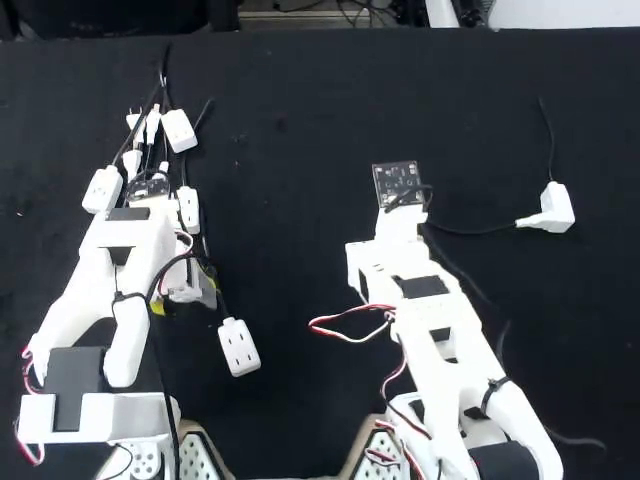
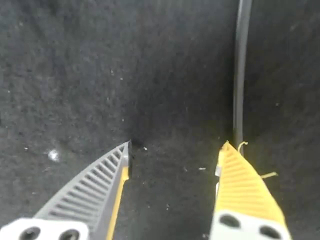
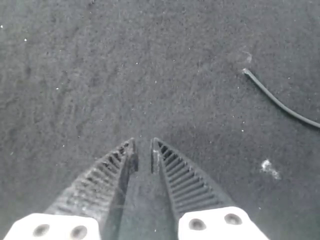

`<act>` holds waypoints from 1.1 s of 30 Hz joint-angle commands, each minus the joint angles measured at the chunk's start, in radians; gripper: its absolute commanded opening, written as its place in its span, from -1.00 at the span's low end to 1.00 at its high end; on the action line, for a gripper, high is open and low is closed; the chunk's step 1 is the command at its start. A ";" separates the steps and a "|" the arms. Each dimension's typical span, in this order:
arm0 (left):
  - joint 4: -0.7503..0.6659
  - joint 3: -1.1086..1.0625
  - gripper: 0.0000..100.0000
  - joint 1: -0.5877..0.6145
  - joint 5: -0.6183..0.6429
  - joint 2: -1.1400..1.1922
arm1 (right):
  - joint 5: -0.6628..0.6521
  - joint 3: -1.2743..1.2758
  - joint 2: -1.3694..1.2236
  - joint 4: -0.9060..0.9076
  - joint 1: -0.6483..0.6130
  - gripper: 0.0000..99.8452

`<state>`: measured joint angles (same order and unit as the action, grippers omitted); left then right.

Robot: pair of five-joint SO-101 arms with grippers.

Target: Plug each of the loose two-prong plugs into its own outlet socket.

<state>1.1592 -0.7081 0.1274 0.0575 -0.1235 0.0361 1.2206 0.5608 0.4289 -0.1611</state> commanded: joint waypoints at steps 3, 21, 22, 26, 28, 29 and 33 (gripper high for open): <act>0.011 0.045 -0.43 0.008 -0.121 -0.006 | 0.006 -0.054 0.033 0.005 -0.011 -0.89; 0.118 0.048 -0.43 -0.236 -0.290 -0.006 | 0.018 -0.090 0.039 0.012 0.140 -0.90; 0.097 0.044 -0.43 -0.268 -0.272 -0.005 | 0.023 -0.091 0.039 0.011 0.163 -0.90; -0.002 0.048 -0.42 -0.372 -0.132 0.005 | 0.089 -0.091 0.039 0.006 0.210 -0.89; -0.061 0.048 -0.42 -0.418 -0.075 0.005 | 0.087 -0.091 0.039 0.006 0.209 -0.89; -0.087 0.050 -0.42 -0.443 -0.055 0.005 | 0.087 -0.091 0.039 0.006 0.207 -0.89; -0.181 0.054 -0.42 -0.532 0.028 0.002 | 0.087 -0.091 0.039 0.005 0.207 -0.89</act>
<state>1.0395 -0.7081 -0.3422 0.0222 -0.1128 0.1128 1.1914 0.5639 0.4289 0.0292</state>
